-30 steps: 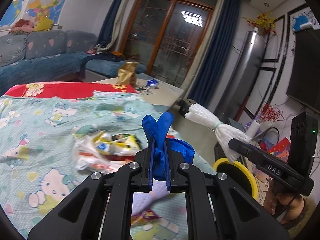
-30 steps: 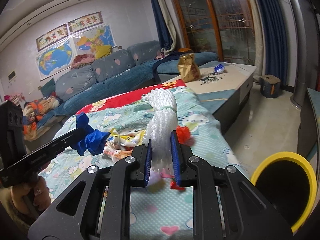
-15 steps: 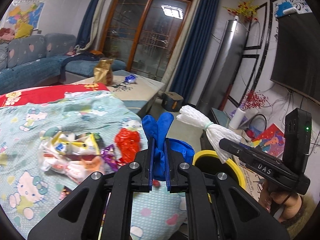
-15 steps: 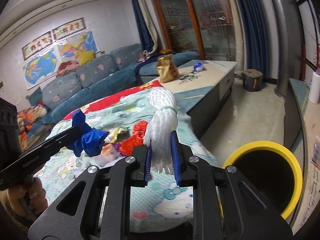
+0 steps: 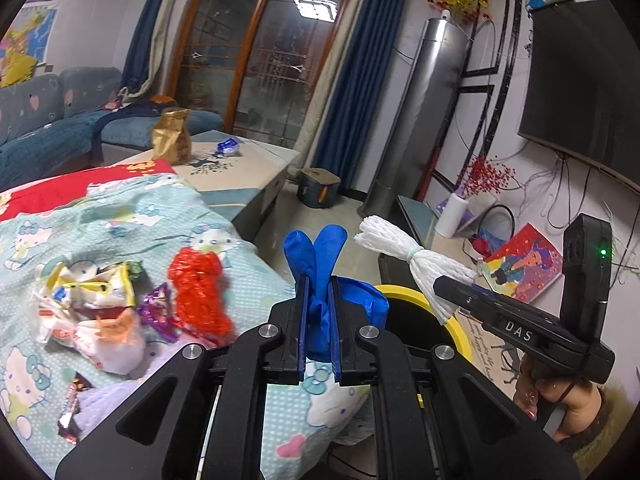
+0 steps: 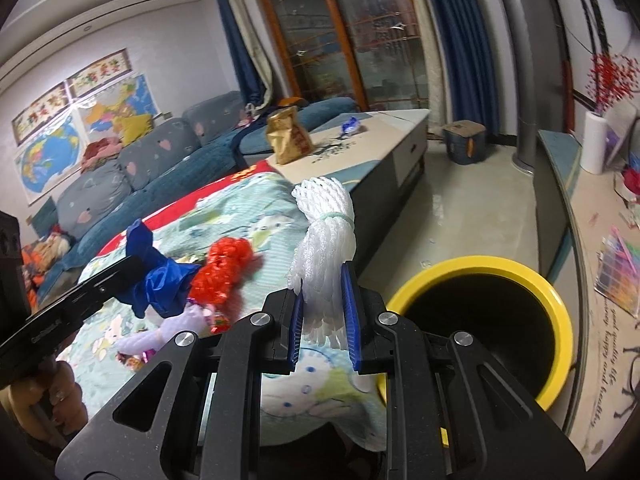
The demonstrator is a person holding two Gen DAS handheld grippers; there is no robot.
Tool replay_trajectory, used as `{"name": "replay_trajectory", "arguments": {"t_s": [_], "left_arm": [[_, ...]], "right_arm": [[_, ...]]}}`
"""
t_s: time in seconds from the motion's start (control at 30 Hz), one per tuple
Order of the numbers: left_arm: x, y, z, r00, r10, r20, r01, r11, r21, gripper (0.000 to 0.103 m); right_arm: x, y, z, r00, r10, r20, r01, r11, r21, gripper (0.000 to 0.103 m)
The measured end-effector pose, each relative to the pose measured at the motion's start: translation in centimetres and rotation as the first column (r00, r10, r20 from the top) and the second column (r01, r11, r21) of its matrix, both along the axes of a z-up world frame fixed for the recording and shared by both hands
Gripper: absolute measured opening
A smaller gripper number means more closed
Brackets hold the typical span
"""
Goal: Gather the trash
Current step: 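Carry the blue glove and white mesh net over the yellow bin, then open both grippers to drop the glove and mesh net into the bin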
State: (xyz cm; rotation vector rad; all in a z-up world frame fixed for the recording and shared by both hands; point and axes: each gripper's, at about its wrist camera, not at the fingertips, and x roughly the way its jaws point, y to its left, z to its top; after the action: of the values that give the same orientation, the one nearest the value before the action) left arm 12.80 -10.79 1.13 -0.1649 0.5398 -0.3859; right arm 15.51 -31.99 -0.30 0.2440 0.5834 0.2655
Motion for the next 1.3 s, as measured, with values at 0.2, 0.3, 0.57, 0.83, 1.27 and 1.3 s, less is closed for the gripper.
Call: {"name": "replay_trajectory", "arguments": {"t_s": [0.2, 0.3, 0.57, 0.83, 1.27, 1.3], "left_arm": [[0.3, -2.5, -0.4, 0.999, -0.049, -0.004, 0.049, 0.999, 0.012, 0.009], [0.6, -3.8, -0.8, 0.997, -0.072, -0.01, 0.072, 0.997, 0.014, 0.009], [1.8, -8.1, -2.5, 0.99, -0.138, -0.027, 0.139, 0.99, 0.017, 0.009], [3.6, -12.0, -5.7, 0.98, -0.18, -0.082, 0.184, 0.982, 0.047, 0.009], [6.9, -15.9, -10.6, 0.962, -0.205, -0.178, 0.221, 0.972, 0.078, 0.009], [7.2, -16.0, -10.9, 0.961, -0.205, -0.183, 0.221, 0.973, 0.07, 0.01]], "right_arm": [[-0.1, -2.8, -0.9, 0.997, -0.078, -0.026, 0.079, 0.997, 0.021, 0.013], [-0.3, -4.1, -1.4, 0.992, -0.115, -0.042, 0.116, 0.993, 0.032, 0.013], [0.1, -7.8, -3.0, 0.975, -0.202, -0.093, 0.208, 0.977, 0.057, 0.013], [0.8, -10.6, -5.6, 0.956, -0.244, -0.166, 0.26, 0.962, 0.083, 0.013], [1.3, -13.7, -8.5, 0.924, -0.296, -0.242, 0.329, 0.937, 0.113, 0.014], [1.3, -14.1, -8.8, 0.919, -0.304, -0.249, 0.339, 0.934, 0.112, 0.016]]}}
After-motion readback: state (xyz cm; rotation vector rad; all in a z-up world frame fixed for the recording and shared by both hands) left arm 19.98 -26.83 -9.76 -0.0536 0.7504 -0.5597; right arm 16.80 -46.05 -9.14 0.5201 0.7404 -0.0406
